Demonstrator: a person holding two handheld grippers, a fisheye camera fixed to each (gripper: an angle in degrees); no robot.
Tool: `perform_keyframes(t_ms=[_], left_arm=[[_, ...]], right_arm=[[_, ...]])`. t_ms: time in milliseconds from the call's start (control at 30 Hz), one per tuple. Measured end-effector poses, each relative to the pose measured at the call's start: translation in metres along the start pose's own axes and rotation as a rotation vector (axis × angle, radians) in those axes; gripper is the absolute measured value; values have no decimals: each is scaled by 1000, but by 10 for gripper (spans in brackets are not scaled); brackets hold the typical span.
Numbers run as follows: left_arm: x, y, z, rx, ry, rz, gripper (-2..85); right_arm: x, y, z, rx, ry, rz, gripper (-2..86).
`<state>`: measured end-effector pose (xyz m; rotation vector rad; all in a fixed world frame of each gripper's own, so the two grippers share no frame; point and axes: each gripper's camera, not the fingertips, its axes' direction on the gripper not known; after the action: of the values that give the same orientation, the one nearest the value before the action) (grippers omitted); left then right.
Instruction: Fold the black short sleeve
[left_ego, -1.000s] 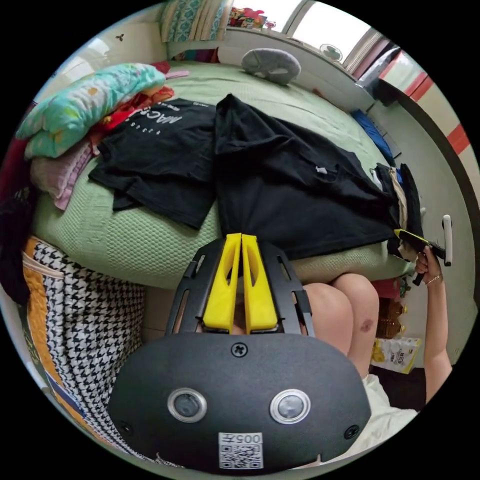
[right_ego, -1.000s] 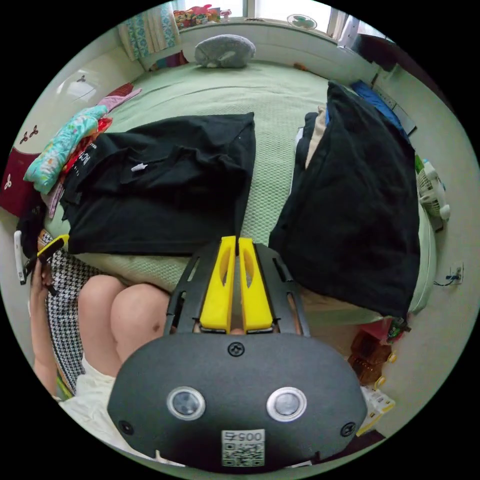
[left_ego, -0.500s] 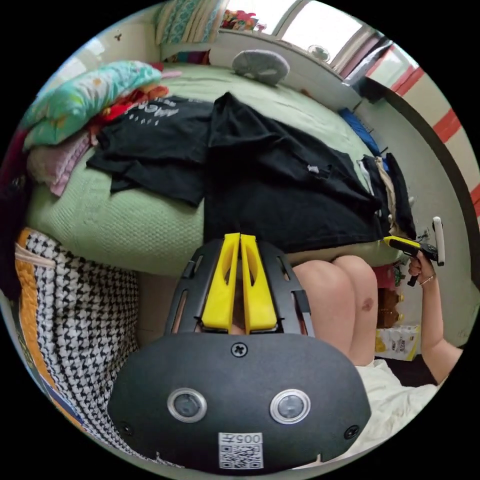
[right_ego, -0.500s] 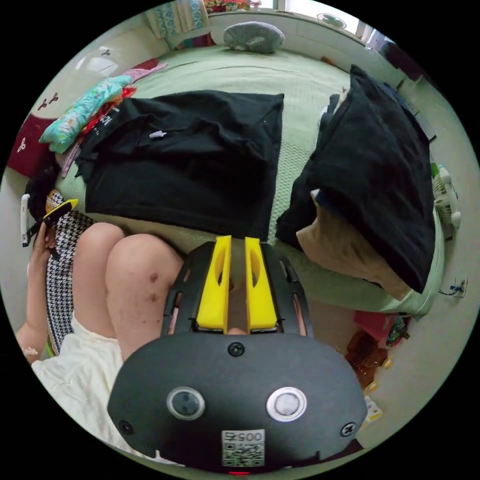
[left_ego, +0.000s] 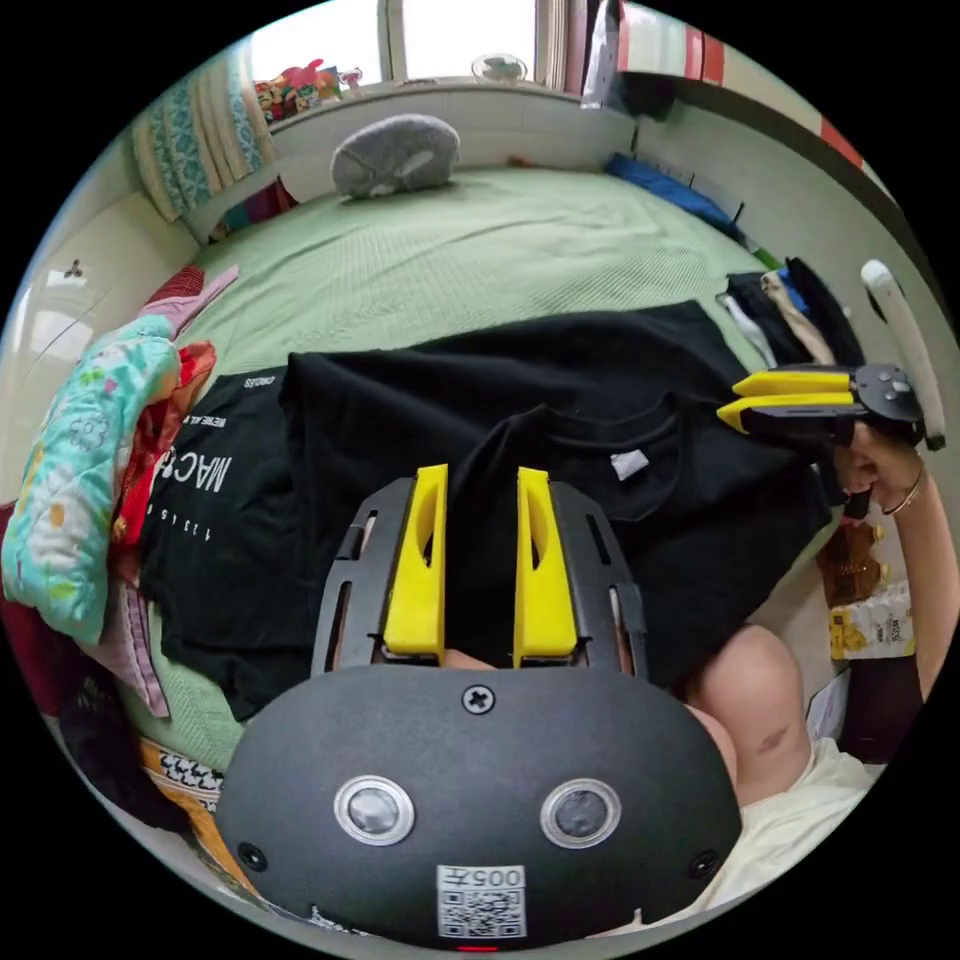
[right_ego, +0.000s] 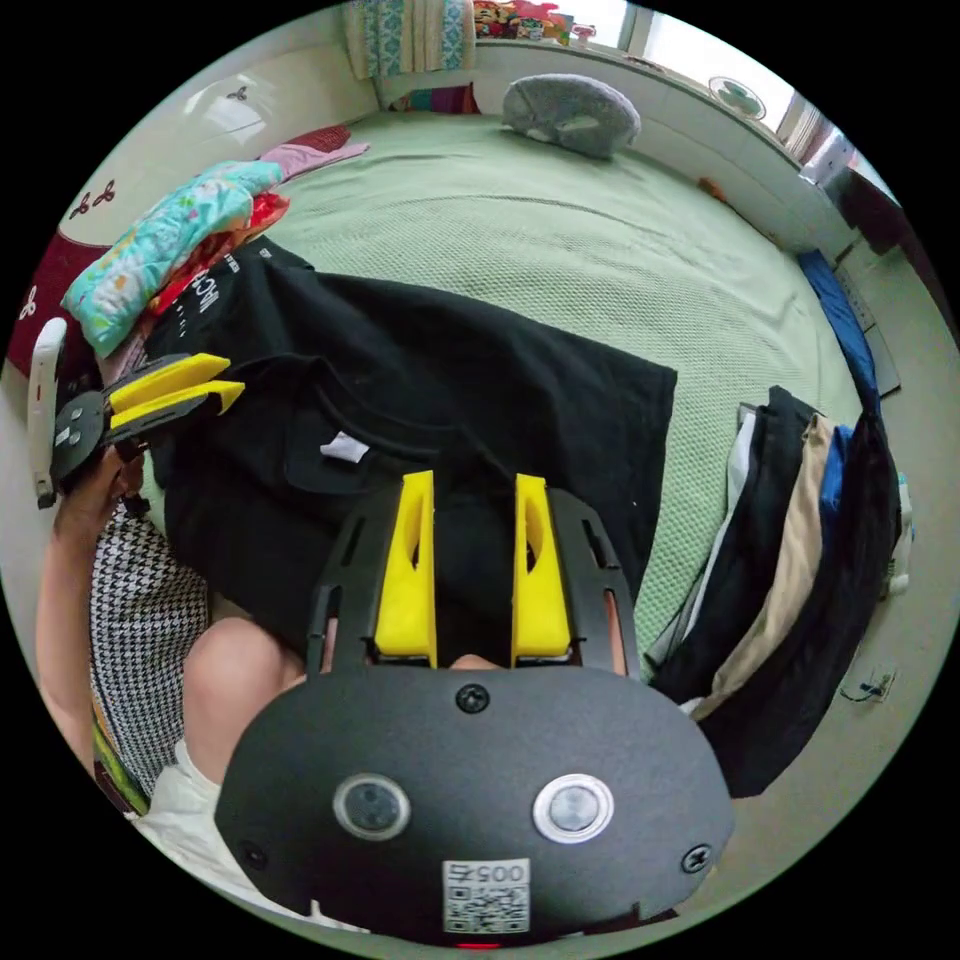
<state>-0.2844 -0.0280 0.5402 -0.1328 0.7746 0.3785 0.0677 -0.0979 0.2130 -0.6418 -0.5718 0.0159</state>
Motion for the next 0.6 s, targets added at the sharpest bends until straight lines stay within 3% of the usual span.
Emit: perform_keyframes(t_ms=[100,300,600], left_arm=[[4,2,15,-32,-6,-24,98],[4,15,9,8,26,-14,51],[9,89,-61,169,98,19,43]], right_arm=[[-2,-7,30,-94,41,-1,72],[2,15,21,-19,-23,12,18],[3,115,-71,264,-149,-58,-8]])
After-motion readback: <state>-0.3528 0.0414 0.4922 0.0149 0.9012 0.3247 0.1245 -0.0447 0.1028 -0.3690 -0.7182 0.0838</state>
